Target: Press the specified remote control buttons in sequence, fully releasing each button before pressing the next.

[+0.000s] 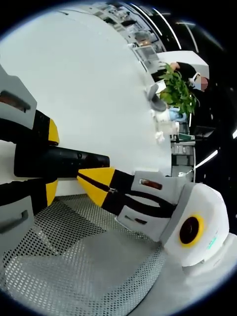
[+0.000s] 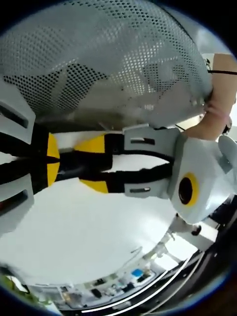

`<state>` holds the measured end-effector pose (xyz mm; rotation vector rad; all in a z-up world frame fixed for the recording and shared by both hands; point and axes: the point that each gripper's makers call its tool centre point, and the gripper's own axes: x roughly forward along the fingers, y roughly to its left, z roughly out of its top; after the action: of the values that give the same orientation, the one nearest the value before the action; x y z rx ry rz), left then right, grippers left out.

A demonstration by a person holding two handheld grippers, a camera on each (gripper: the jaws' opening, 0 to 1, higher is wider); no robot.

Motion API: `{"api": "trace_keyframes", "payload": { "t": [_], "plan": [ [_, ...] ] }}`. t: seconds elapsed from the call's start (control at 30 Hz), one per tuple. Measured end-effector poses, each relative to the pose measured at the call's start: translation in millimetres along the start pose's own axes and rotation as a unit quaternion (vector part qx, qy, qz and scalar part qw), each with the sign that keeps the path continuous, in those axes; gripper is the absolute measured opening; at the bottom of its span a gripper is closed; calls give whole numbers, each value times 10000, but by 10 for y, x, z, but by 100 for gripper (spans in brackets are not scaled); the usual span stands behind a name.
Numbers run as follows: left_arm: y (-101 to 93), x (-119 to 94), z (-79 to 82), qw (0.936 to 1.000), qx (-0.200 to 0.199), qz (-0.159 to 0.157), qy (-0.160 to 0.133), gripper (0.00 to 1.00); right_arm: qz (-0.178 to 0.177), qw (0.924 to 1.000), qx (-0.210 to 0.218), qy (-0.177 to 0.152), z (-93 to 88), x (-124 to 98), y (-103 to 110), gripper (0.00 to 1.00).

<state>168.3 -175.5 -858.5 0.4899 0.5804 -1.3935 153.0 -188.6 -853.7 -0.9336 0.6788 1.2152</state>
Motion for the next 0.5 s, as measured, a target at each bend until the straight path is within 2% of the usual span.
{"api": "trace_keyframes", "payload": {
  "t": [0.5],
  "plan": [
    [-5, 0, -2, 10000, -6, -19, 19, 26, 113, 9990, 426, -16, -20, -6, 5, 0]
  ]
}}
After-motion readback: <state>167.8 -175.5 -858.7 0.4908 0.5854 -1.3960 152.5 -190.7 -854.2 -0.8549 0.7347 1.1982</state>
